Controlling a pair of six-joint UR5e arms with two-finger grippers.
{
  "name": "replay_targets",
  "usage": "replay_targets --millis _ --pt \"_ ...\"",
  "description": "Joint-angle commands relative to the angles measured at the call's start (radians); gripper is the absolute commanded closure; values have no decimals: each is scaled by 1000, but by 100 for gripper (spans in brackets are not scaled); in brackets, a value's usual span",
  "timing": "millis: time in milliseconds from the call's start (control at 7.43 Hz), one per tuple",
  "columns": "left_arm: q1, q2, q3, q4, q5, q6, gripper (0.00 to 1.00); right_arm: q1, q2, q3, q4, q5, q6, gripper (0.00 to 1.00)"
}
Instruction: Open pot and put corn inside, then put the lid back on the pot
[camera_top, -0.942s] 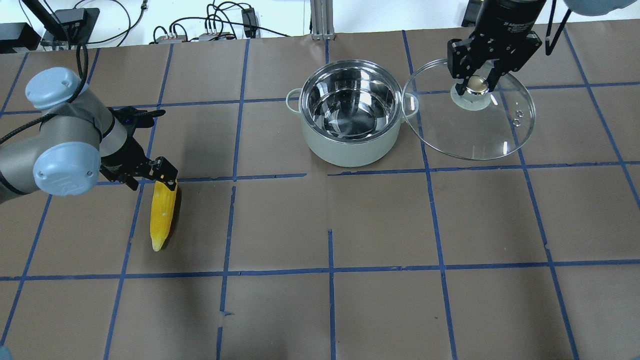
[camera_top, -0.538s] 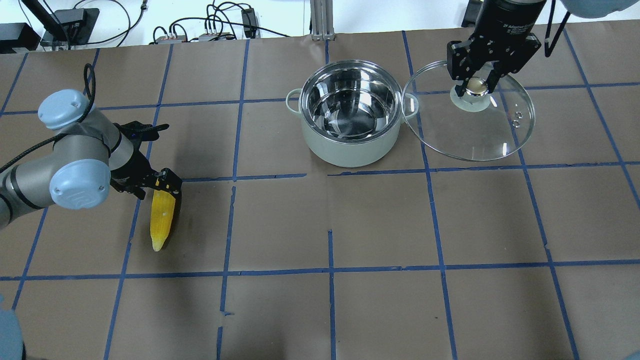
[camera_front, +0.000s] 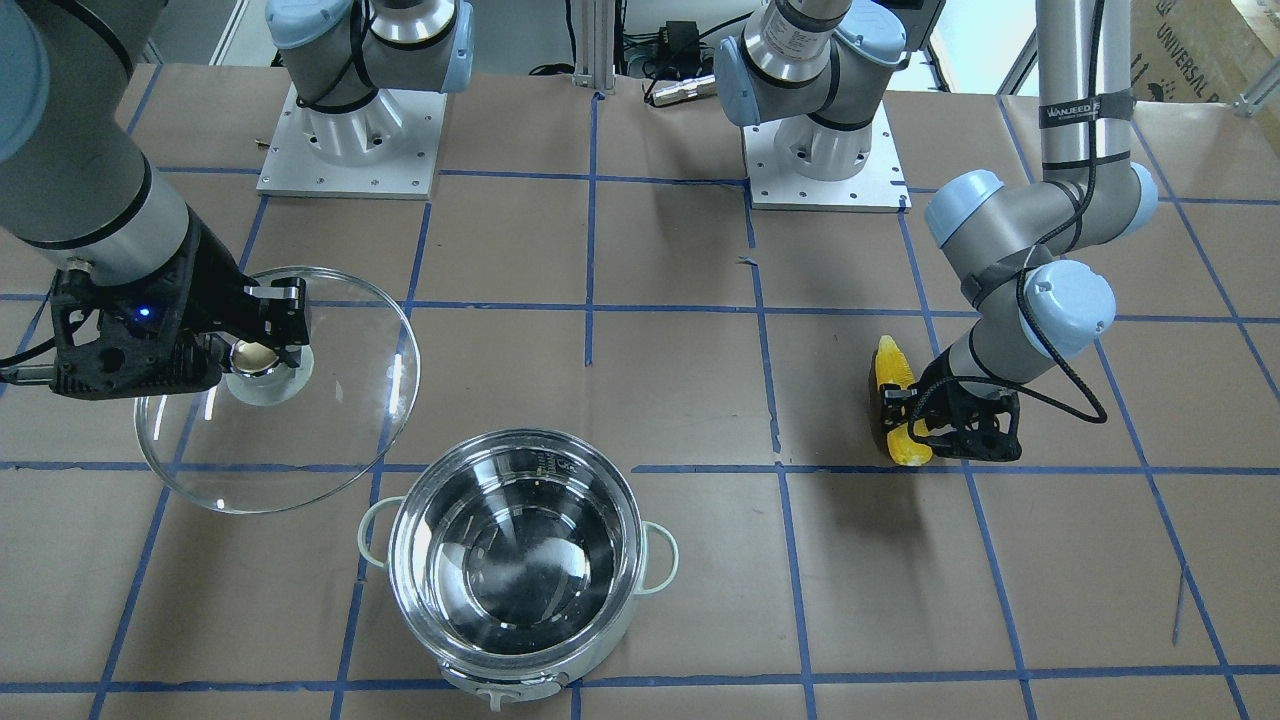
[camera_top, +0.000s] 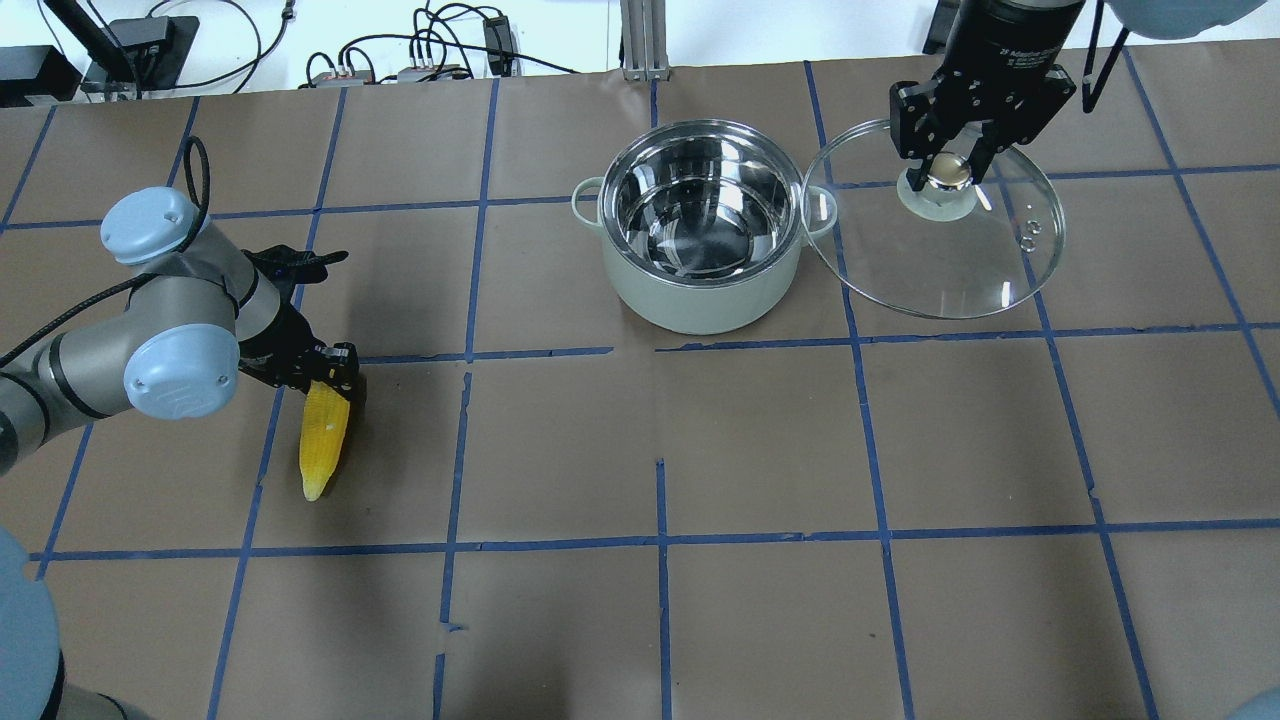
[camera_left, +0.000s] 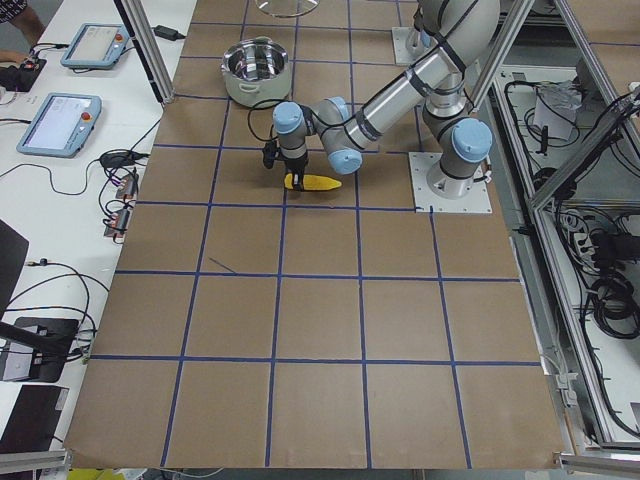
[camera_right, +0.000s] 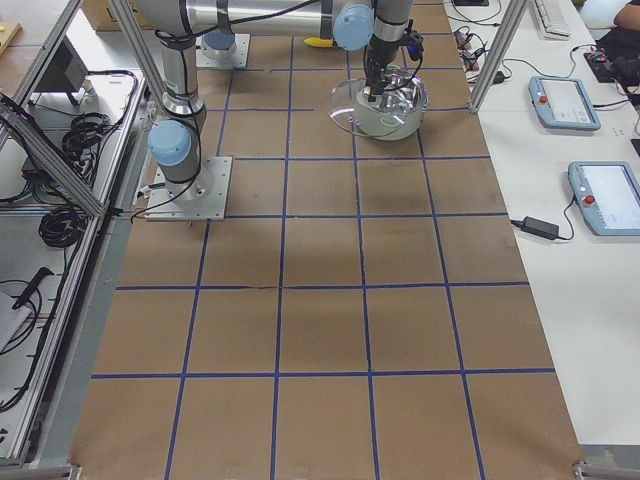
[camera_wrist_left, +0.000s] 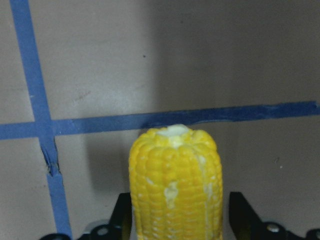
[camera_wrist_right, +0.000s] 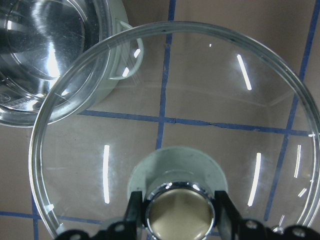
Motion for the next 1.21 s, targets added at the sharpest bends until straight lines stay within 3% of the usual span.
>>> replay_targets --millis 0,269,404,808,1077 --pt "-49 -1 93 -65 -2 -49 90 0 6 0 -4 4 0 67" --pt "-199 -14 248 -181 -9 -202 90 3 6 -2 -2 9 0 66" --pt "-253 -29 308 -180 -18 -288 90 3 6 -2 -2 7 0 66" --pt "-385 -90 614 -316 -107 -383 90 3 8 0 -4 4 0 66" --pt "-512 -185 785 -377 -67 -445 89 -1 9 0 -5 6 -1 66"
